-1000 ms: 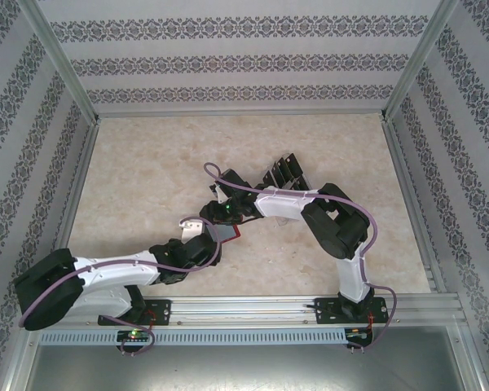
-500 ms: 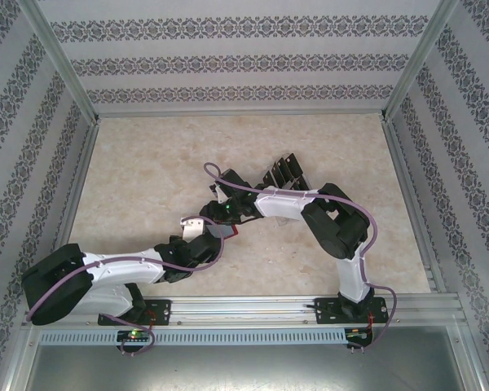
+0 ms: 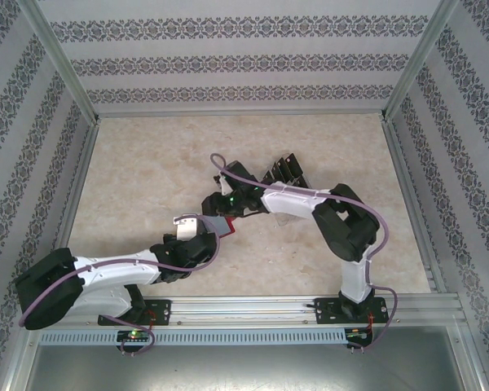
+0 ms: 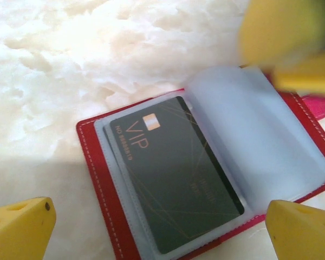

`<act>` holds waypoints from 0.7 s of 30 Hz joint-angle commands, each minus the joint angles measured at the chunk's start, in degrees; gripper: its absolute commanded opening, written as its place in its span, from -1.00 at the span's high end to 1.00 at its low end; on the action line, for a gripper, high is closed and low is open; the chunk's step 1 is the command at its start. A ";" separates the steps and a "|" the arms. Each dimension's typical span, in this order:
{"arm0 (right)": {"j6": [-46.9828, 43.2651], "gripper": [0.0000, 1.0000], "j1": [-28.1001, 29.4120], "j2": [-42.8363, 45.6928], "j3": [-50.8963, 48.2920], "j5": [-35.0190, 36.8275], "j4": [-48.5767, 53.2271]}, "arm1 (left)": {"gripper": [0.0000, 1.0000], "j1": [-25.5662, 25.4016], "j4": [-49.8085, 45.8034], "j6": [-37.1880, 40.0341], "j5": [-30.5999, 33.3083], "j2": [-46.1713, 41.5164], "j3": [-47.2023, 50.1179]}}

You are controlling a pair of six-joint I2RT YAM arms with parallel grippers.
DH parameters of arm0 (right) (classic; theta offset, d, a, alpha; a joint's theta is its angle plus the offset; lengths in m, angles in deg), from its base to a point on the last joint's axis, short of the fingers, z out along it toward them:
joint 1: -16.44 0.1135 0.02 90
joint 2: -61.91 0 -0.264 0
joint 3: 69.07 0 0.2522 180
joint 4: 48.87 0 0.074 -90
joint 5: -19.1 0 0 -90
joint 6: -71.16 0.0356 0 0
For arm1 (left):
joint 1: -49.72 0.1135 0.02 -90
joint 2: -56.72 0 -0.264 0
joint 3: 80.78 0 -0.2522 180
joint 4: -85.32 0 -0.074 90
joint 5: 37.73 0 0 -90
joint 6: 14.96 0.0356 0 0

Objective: Put the credit cards into the card holder

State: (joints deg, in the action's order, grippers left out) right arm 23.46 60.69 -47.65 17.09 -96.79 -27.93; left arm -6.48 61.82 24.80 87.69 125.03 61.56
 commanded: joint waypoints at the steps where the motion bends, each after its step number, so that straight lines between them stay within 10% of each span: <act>1: 0.11 -0.01 -1.77 5.38 -1.63 1.82 0.78 | -1.00 -0.66 -4.92 -3.22 3.37 -1.06 0.54; 12: -2.64 -0.01 -1.25 4.93 -4.34 3.77 3.54 | -1.00 0.53 -13.31 -10.36 4.77 -5.24 0.71; 21: -4.85 0.00 1.69 -0.60 -2.44 4.79 5.59 | -1.00 13.79 -14.67 -8.89 -4.57 -8.01 0.70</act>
State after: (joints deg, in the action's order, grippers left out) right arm 20.51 62.07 -47.32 13.42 -93.60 -23.75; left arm 3.77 48.84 15.60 86.92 117.60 61.86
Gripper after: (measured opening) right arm 0.502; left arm 0.999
